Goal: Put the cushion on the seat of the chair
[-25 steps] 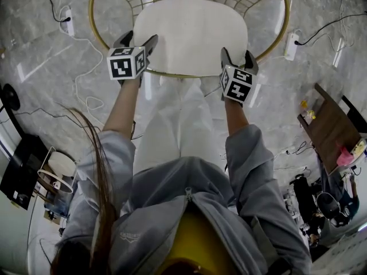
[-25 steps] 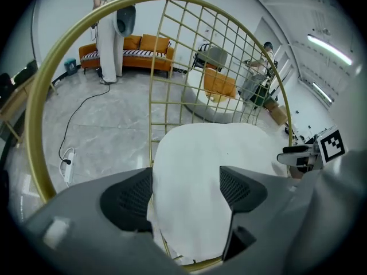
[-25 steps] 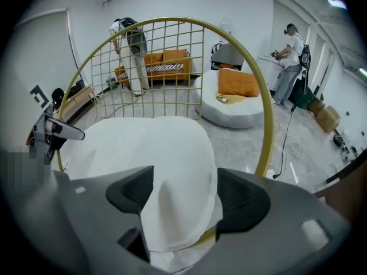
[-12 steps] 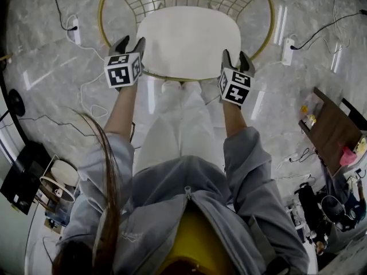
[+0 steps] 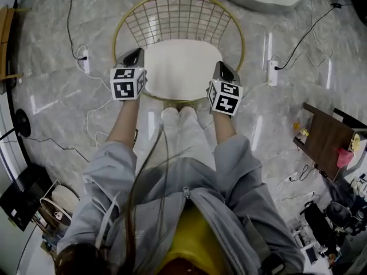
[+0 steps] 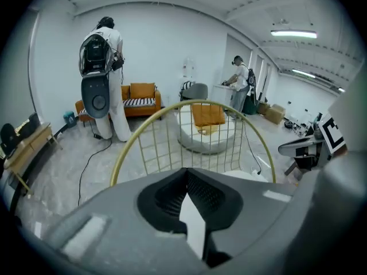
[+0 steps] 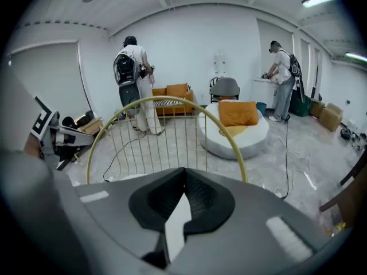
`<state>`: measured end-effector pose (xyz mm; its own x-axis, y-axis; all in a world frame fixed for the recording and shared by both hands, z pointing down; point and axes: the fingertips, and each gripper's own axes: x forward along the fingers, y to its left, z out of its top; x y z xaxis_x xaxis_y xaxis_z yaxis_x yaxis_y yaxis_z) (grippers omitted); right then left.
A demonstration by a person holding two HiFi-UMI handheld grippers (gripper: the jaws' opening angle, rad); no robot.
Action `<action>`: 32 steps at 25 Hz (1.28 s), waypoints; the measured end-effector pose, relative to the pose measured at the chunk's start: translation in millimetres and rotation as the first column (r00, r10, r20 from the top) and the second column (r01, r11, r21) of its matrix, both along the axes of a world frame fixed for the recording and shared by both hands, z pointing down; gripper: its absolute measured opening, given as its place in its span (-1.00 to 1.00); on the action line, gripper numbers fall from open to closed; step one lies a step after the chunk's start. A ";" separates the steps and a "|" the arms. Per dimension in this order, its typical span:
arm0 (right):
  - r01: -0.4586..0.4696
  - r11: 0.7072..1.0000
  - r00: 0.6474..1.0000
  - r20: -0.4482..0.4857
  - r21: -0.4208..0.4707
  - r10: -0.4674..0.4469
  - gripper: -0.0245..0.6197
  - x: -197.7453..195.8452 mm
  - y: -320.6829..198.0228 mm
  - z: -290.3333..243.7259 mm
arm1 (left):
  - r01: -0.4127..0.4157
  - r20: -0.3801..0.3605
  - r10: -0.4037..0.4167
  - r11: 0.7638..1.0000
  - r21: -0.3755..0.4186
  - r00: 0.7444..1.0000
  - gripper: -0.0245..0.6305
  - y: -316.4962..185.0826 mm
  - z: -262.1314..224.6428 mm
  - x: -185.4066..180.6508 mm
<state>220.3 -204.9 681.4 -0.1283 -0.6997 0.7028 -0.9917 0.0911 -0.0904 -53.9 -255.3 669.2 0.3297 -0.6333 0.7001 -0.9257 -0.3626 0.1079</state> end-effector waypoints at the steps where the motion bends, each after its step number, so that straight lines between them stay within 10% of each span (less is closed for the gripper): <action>1: 0.000 0.999 1.000 0.001 0.032 -0.001 -0.93 1.0 -9.1 -16.3 | -0.005 -0.008 0.005 1.000 0.031 1.000 -0.90 -7.7 -16.0 5.7; 12: 0.031 0.936 0.999 -0.034 0.351 -0.020 -0.93 10.5 -66.3 -207.6 | -0.038 -0.058 0.061 0.940 0.340 0.996 -0.90 -41.9 -201.1 53.7; 32: 0.167 0.636 0.986 -0.119 0.753 -0.119 -0.93 -27.6 -56.5 -460.4 | 0.015 -0.112 0.101 0.675 0.737 0.989 -0.91 -20.0 -464.4 68.6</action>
<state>192.8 -261.3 221.0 -0.2535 -0.9656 -0.0571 -0.9611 0.2448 0.1277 14.7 -275.3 204.8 0.4218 -0.9059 -0.0376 -0.9042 -0.4172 -0.0914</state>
